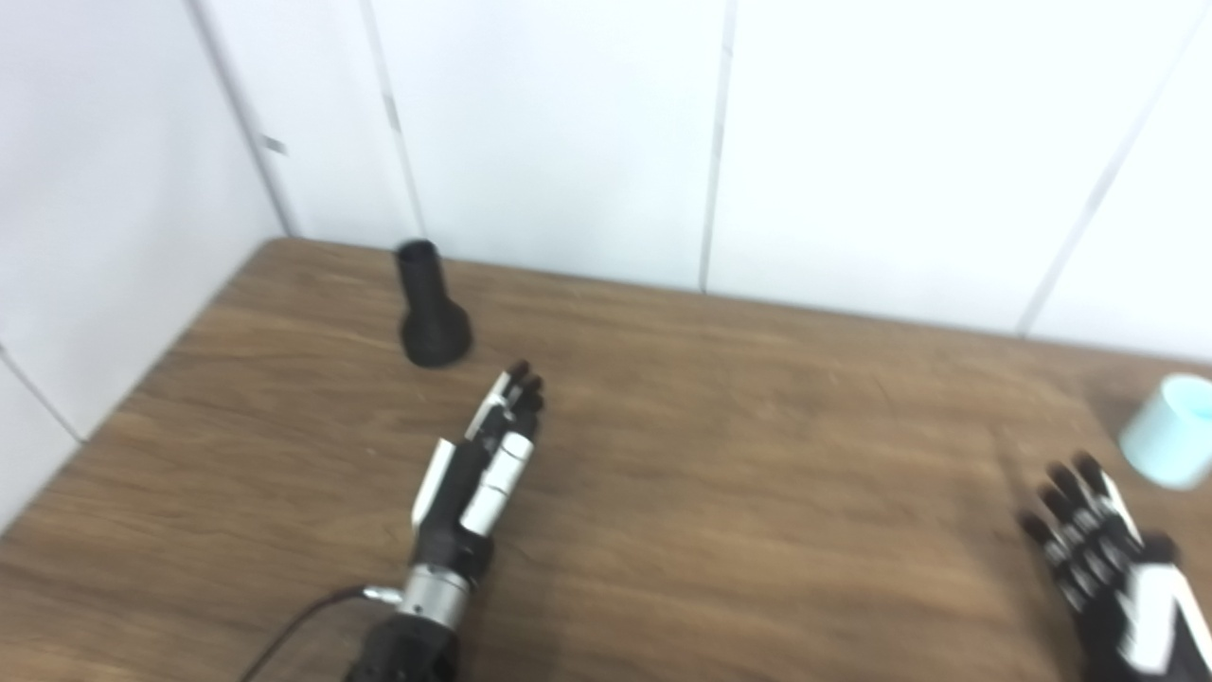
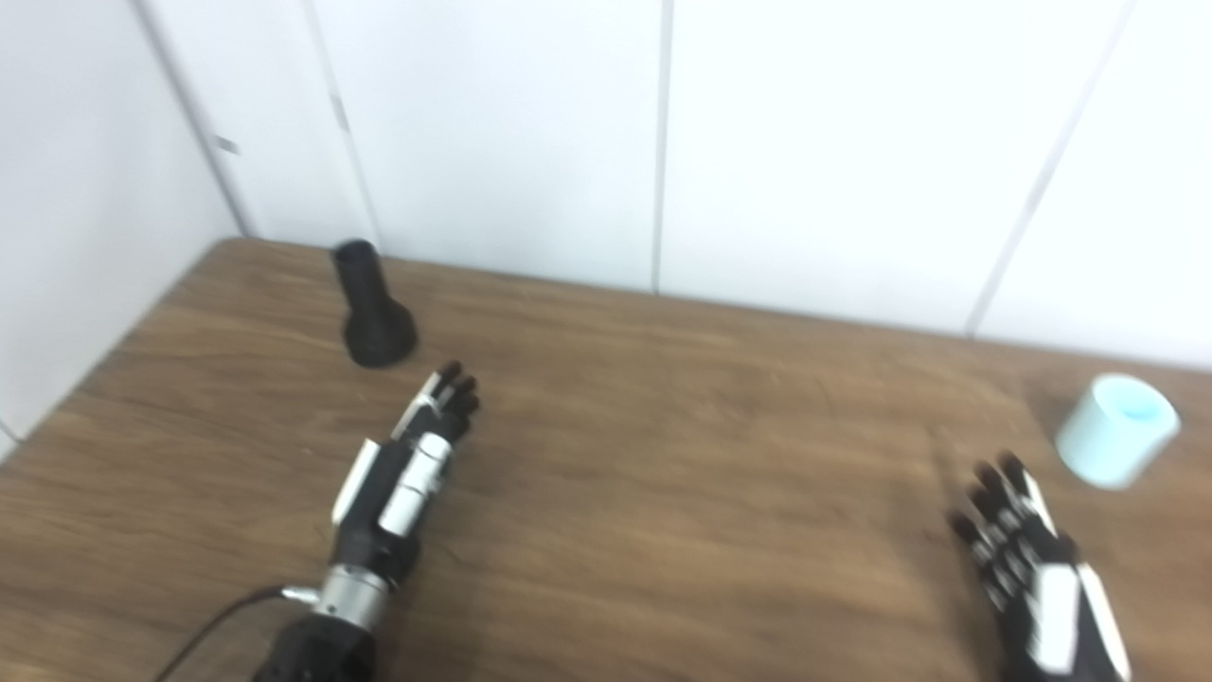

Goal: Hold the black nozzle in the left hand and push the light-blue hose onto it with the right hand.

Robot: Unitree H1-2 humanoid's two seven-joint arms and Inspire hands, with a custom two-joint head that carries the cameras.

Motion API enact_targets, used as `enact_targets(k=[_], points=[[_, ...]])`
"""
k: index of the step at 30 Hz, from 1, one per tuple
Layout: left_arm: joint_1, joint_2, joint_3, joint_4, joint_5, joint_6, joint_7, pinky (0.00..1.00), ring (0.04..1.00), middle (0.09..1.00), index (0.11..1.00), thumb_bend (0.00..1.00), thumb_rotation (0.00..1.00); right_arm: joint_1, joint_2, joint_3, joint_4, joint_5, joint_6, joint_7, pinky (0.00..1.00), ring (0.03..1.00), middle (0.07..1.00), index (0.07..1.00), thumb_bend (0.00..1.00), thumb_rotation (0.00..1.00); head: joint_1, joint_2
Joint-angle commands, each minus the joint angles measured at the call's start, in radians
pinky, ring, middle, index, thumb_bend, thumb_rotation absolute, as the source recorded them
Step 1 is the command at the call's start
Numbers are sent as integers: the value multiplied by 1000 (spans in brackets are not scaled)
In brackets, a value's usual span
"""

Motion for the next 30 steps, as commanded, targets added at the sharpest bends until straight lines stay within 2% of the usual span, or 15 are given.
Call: enact_targets(k=[1,7,16,19,23,25,29,30], points=[[0,-17,-16,37,11,-44,2,993,970,960,930,460,766,8,-15,-13,23,16,-50,19,906,988,982,1000,641,1000,20,-22],[-2,-19,-24,73,14,-76,-2,1000,977,967,943,462,760,10,-23,-13,51,44,-70,46,929,997,989,1000,572,1000,36,-52],[3,-11,-27,75,24,-78,-2,1000,976,969,948,473,759,3,-22,-12,72,50,-78,58,939,998,983,1000,529,1000,10,-60],[7,-3,-22,45,39,-52,6,993,976,969,949,493,697,3,-20,-11,66,46,-72,53,932,994,980,999,527,1000,3,-57],[14,-1,-18,-15,68,-4,21,976,973,964,942,615,604,2,-19,-11,55,44,-63,48,919,990,975,999,530,1000,2,-52],[16,0,-13,-40,81,17,27,974,972,962,941,645,575,1,-20,-12,54,44,-62,47,917,990,974,998,531,1000,5,-52],[15,0,7,-104,133,60,65,946,951,939,919,720,363,-2,-19,-14,55,43,-63,43,910,986,974,999,535,1000,10,-53],[12,-1,16,-122,159,71,83,943,946,934,915,728,341,-3,-18,-13,53,42,-61,41,909,986,974,999,535,1000,13,-53]])
